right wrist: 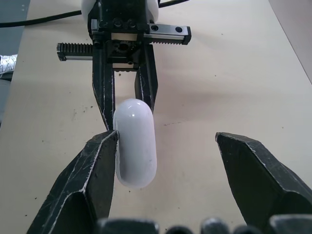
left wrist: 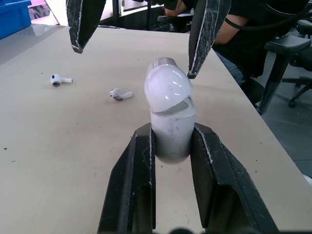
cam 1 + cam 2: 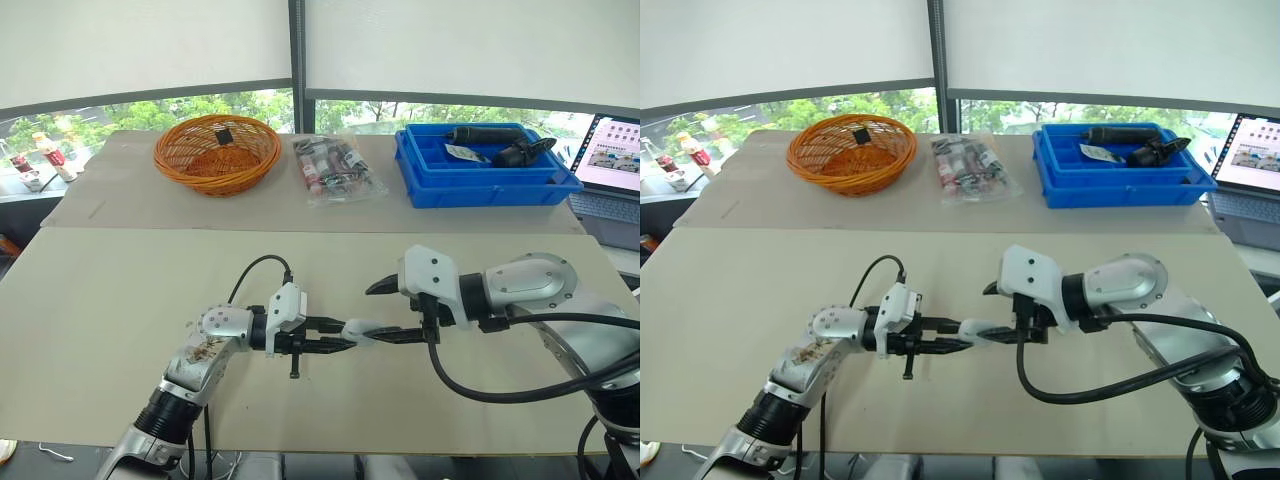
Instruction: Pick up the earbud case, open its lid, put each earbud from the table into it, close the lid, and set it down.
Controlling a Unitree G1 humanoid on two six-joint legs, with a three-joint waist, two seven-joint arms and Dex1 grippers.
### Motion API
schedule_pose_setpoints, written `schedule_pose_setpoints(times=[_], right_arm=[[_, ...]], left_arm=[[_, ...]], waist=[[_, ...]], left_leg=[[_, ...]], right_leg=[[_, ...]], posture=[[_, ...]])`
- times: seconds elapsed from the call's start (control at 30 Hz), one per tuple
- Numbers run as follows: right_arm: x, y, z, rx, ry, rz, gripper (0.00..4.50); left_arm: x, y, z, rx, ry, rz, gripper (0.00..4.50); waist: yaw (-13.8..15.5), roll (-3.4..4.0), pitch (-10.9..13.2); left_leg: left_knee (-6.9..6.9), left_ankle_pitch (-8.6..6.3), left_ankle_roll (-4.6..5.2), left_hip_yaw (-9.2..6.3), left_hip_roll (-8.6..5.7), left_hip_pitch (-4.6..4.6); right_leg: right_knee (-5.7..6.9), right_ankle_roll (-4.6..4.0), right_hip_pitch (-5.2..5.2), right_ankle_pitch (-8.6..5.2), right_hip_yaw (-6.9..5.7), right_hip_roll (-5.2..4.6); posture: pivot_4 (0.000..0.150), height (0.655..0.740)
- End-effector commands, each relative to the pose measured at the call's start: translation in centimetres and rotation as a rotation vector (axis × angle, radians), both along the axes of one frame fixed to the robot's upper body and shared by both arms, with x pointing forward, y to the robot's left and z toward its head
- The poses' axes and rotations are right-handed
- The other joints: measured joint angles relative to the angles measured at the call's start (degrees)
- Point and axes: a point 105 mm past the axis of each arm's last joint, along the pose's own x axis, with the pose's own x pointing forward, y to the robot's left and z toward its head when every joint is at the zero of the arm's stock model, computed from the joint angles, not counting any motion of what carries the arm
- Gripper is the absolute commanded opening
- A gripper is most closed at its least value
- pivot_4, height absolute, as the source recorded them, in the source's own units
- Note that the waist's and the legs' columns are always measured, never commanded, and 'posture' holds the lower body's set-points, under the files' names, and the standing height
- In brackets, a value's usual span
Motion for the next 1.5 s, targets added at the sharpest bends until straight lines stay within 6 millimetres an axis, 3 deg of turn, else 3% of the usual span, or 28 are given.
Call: schedule_pose_setpoints(times=[0.03,0.5,0.73,0.8,0.9,1.07,1.3,1.47,1.5], right_arm=[[0.3,-0.4,1.6,0.011,-0.066,-0.025,3.53],[0.4,-0.5,2.2,0.046,-0.054,-0.049,3.53],[0.8,-1.7,3.5,0.123,-0.176,-0.114,3.53],[0.4,-2.4,3.7,0.195,-0.269,-0.15,3.53],[-0.9,-3.2,3.2,0.295,-0.228,-0.211,3.53],[-2.1,-6.1,1.4,0.381,-0.231,-0.411,3.53],[-4.8,-13.9,-3.0,0.389,-0.209,-0.792,3.53],[-7.2,-16.9,-5.7,0.311,-0.201,-0.905,3.53],[-7.6,-17.5,-6.1,0.297,-0.205,-0.925,3.78]], left_arm=[[-0.4,-0.1,0.4,-0.018,-0.03,-0.023,0.5],[-0.2,0.1,0.5,-0.038,-0.024,0.007,0.5],[2.0,0.9,1.7,-0.167,-0.085,0.222,0.5],[3.1,1.8,1.7,-0.201,-0.066,0.32,0.5],[4.2,3.1,1.8,-0.25,-0.067,0.421,0.5],[4.7,4.5,1.7,-0.285,-0.08,0.501,0.5],[5.4,5.7,1.9,-0.297,-0.137,0.595,0.5],[5.7,5.7,2.9,-0.312,-0.194,0.621,0.5],[5.7,5.7,3.1,-0.319,-0.206,0.626,0.5]], waist=[[0.01,0.0,0.0],[-0.01,0.0,0.0],[0.24,0.0,0.0],[0.63,-0.02,0.0],[1.27,-0.01,0.0],[1.54,-0.02,0.0],[1.55,-0.02,-0.01],[0.92,0.02,-0.02],[0.93,0.02,-0.02]], left_leg=[[0.0,0.0,0.0,0.0,0.0,0.0],[0.0,0.0,0.0,0.0,0.0,0.0],[0.0,0.0,0.0,0.0,-0.01,-0.01],[-0.01,0.0,0.0,-0.02,0.0,0.0],[-0.01,-0.01,0.01,-0.05,-0.02,-0.01],[0.02,0.0,0.0,-0.05,-0.02,0.05],[-0.02,0.0,0.0,-0.01,-0.05,0.11],[-0.06,0.0,0.01,0.08,-0.02,0.3],[-0.08,0.0,0.0,0.08,-0.01,0.3]], right_leg=[[0.0,0.0,0.0,0.0,0.0,0.0],[0.0,0.0,0.0,0.0,0.0,0.0],[-0.01,0.0,0.0,0.0,0.0,-0.01],[-0.03,0.0,0.03,0.0,-0.01,-0.01],[-0.03,0.0,0.03,0.0,-0.02,-0.01],[-0.01,0.01,0.12,0.01,-0.02,-0.01],[-0.07,0.04,0.18,0.0,0.03,-0.02],[-0.01,0.04,0.27,0.01,0.11,0.02],[-0.01,0.03,0.27,0.01,0.1,0.03]], posture=[[0.15,0.7303],[0.15,0.7303],[0.15,0.7303],[0.15,0.7303],[0.15,0.7303],[0.15,0.7303],[0.15,0.7303],[0.15,0.7303],[0.15,0.7303]])
